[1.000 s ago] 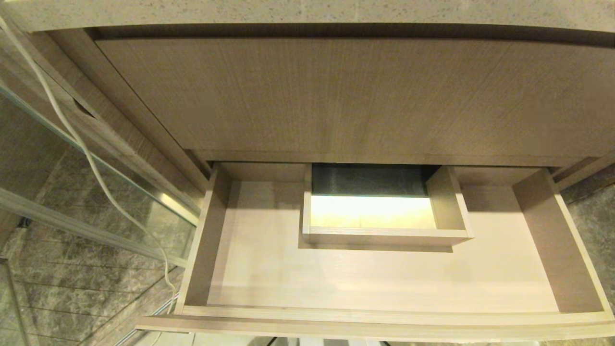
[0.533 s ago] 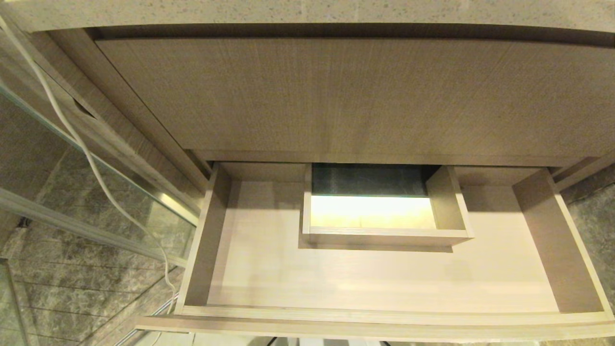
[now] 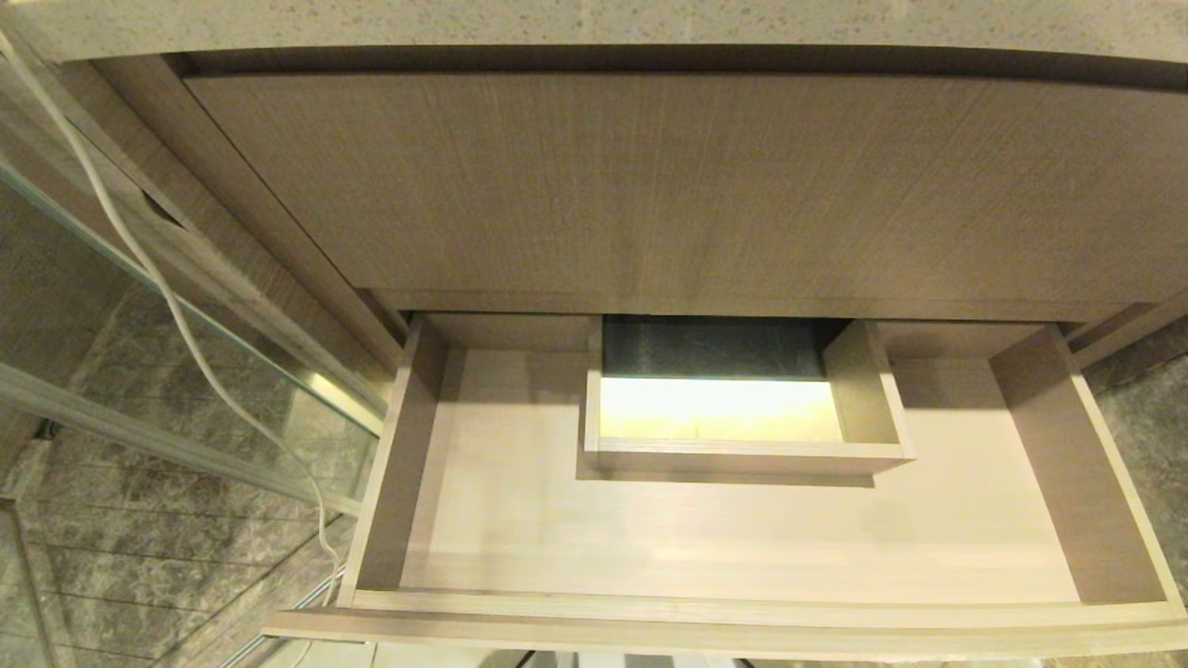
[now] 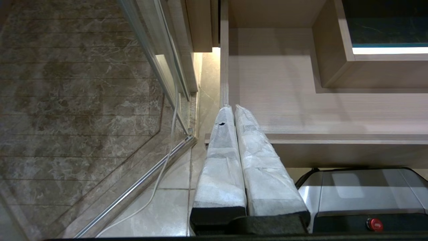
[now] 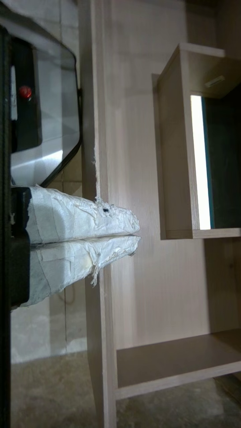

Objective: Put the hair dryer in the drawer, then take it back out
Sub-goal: Pick up the hairdryer

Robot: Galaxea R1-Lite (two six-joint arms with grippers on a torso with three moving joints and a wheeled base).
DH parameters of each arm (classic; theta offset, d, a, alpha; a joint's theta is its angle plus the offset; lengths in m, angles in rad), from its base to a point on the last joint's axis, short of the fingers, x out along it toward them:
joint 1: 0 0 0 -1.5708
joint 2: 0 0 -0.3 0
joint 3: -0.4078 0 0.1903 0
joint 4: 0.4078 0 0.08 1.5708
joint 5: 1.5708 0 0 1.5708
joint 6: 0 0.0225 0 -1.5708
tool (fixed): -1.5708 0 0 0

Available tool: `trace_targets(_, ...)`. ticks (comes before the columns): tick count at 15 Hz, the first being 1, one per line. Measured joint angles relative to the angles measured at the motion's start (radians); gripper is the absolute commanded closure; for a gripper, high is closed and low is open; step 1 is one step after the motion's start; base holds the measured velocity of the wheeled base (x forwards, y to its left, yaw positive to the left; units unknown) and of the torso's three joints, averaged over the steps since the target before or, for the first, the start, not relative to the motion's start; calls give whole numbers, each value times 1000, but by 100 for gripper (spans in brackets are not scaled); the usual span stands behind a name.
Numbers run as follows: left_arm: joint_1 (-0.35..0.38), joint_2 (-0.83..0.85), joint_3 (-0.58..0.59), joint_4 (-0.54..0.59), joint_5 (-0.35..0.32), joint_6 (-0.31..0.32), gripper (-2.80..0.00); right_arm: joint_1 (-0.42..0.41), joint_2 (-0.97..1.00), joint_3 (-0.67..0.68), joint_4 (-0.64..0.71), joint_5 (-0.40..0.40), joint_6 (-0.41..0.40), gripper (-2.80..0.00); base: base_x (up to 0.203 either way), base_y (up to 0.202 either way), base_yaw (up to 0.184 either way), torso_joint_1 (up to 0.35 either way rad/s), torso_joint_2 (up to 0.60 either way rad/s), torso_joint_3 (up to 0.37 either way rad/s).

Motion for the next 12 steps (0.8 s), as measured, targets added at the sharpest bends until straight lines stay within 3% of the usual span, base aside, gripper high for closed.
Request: trace_targets(12, 0, 0, 0, 0, 0, 0, 0, 0, 1, -3, 22, 2, -31, 0, 0, 0, 0, 0, 0, 0)
